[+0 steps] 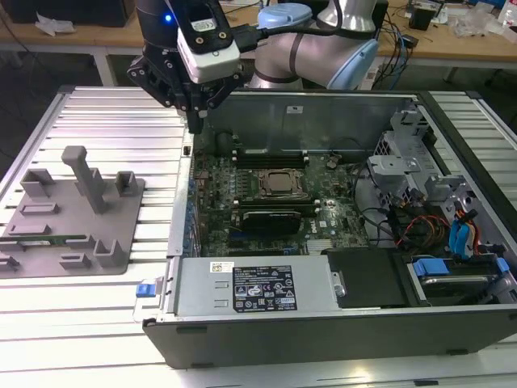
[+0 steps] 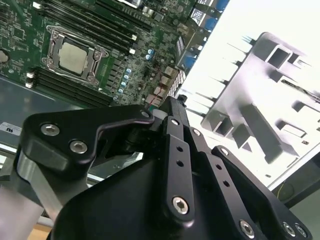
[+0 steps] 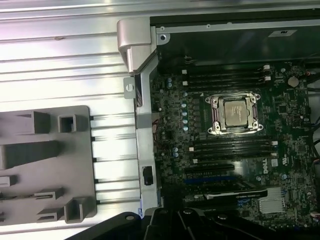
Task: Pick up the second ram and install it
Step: 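Reach for the second ram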
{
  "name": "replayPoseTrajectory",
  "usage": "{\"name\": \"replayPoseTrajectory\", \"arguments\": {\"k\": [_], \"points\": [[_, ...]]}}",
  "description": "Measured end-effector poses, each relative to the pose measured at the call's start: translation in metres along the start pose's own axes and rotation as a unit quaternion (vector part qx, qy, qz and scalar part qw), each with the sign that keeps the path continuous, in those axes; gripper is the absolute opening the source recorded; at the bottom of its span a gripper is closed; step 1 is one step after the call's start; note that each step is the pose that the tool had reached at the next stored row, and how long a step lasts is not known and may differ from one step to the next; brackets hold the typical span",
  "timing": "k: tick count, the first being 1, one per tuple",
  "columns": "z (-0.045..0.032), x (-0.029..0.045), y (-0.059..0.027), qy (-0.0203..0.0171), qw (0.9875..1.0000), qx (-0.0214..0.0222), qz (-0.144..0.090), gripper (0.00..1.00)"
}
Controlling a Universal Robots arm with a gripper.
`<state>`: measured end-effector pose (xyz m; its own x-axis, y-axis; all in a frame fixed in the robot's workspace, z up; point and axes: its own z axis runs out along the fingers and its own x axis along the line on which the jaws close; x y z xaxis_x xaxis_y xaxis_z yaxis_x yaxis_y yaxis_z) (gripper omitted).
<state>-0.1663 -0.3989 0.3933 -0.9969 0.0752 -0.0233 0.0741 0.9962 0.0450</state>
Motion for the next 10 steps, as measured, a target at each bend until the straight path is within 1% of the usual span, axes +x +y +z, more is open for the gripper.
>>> {"name": "replayPoseTrajectory", "arguments": {"k": [6, 8, 9, 10], "points": [[-0.0001, 0.0067, -0.0005, 0.0, 1.0, 0.0, 0.0, 0.08], [-0.0002, 0.0105, -0.0008, 0.0, 1.0, 0.0, 0.0, 0.08], [-0.0003, 0.0139, -0.001, 0.0, 1.0, 0.0, 0.0, 0.08], [-0.0003, 0.0152, -0.0011, -0.0001, 1.0, 0.0, 0.0, 0.08]]}}
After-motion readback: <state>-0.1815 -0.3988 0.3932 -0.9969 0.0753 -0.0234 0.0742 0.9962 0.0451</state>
